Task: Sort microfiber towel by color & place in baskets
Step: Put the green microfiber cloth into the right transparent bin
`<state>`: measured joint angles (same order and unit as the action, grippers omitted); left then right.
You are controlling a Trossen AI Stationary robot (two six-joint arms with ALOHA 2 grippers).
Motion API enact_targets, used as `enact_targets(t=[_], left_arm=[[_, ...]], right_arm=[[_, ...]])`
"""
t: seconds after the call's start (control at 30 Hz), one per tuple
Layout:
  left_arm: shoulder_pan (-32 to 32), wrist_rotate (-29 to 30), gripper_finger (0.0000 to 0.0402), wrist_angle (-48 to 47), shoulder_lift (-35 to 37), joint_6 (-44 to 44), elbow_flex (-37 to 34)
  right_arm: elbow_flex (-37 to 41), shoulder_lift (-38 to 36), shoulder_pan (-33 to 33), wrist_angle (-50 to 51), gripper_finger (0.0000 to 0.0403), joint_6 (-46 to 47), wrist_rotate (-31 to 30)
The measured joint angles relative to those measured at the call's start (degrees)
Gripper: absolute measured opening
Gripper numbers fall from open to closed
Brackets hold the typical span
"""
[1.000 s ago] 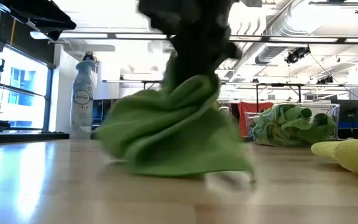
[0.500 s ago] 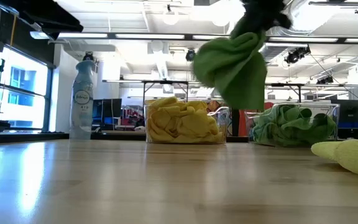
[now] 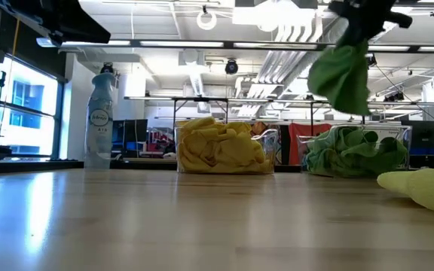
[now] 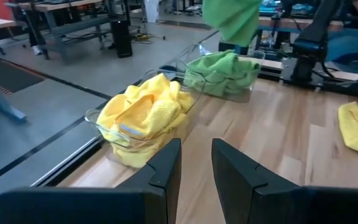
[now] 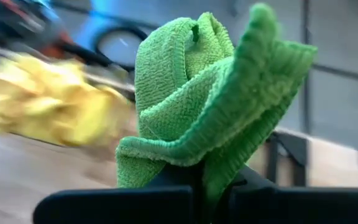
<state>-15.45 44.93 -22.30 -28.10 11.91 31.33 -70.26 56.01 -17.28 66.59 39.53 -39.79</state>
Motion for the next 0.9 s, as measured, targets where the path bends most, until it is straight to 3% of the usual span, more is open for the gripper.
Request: enact_targets(t=[0.17,0.3,0.4,0.63,0.9], left_arm=[[1.27,-0.07,0.0076,0.00,0.00,0.04,0.00],[1.73,-0.13,0.0076,0.00,-0.02,0.55,0.00],[1.73,0.05,0.0076,-0.05,-0.02,1.93,0.00],[1.71,0.63,0.0076,-0.07,-0.02,2.03,0.00],[1.71,0.66,0.0076,-0.09,-0.02,2.03,0.00]], right_arm=[[0.44,4.47,-10.13,1.62,0.0000,-3.18,6.71],[6.25,7.98,-17.76,-3.35,0.0000,-7.91,16.47],[11.71,9.95,-21.49,-7.33,0.0000,-9.08,18.74],[18.68,14.78,-26.20,-14.84,0.0000,-11.92,25.00],[18.59,23.66,-27.86,-16.73,0.0002,-12.85,26.64]])
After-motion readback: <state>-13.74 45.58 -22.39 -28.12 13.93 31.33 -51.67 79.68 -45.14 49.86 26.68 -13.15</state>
